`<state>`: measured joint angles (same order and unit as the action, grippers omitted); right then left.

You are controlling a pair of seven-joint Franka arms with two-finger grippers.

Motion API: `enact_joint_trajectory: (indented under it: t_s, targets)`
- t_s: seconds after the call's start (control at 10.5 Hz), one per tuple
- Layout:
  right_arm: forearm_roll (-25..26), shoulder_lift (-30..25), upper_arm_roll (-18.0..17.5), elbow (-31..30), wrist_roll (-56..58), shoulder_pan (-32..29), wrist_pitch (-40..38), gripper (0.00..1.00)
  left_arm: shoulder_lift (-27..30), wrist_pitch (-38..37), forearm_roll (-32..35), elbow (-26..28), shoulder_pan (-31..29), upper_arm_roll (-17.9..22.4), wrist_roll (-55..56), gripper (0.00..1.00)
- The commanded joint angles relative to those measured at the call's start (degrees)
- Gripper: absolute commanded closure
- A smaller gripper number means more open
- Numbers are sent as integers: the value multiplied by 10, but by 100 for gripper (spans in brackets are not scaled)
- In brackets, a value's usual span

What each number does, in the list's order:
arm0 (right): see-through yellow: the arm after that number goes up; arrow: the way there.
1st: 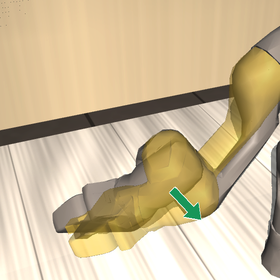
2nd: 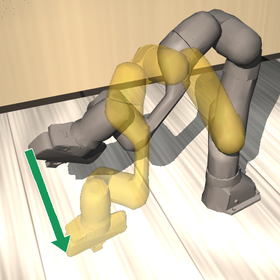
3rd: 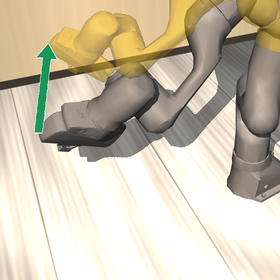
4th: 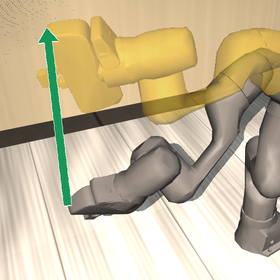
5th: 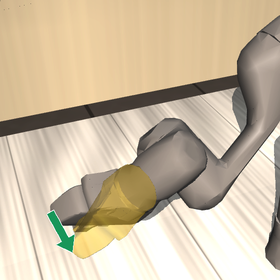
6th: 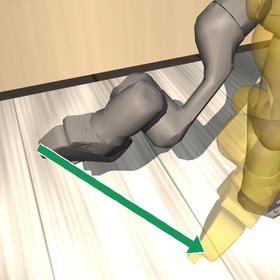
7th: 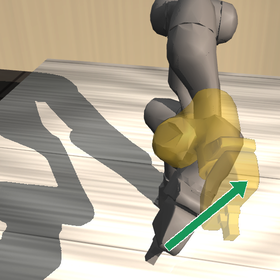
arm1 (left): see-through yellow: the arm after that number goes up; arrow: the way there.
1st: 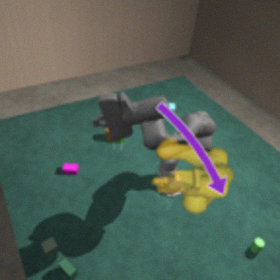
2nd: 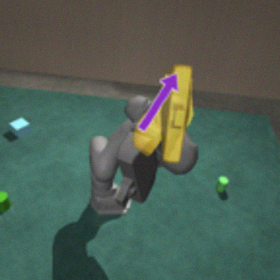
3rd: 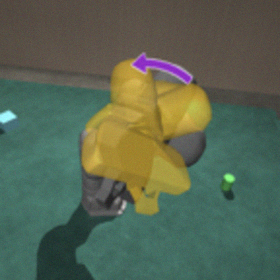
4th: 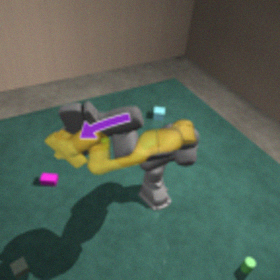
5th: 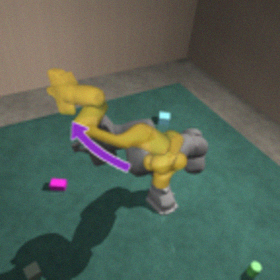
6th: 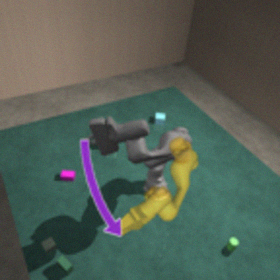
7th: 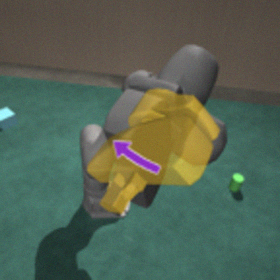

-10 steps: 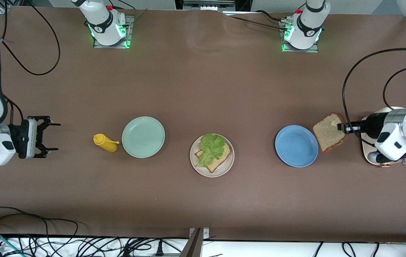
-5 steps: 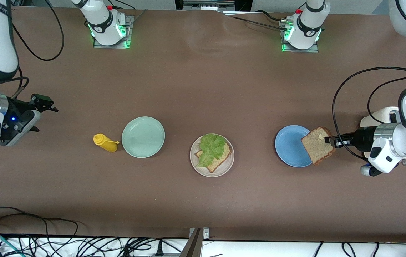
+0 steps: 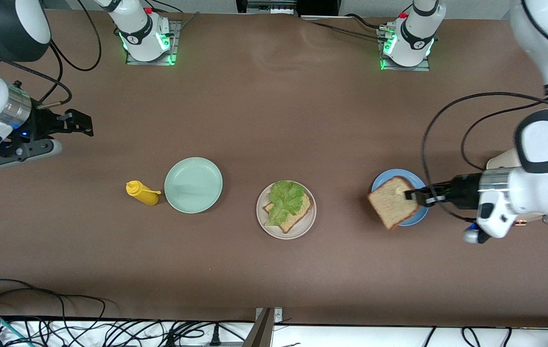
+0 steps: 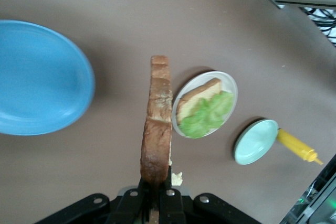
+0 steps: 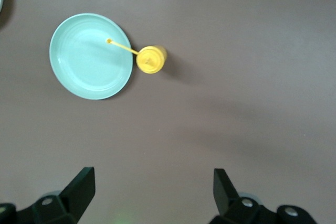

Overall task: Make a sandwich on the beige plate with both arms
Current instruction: 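Carry the bread slice over the beige plate with the left gripper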

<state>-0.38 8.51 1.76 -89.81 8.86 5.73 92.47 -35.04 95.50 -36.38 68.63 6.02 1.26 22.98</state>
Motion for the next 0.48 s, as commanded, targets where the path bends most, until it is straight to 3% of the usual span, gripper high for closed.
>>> enact_joint_trajectory:
  t_s: [0.0,0.38]
  targets:
    - [5,-7,33,-21,-10,-8,45,0,-34,88,-58,-2,57,7,39,100]
    - [-5,4,34,-13,-46,-15,43,0,-76,214,-146,-1,132,7,48,100]
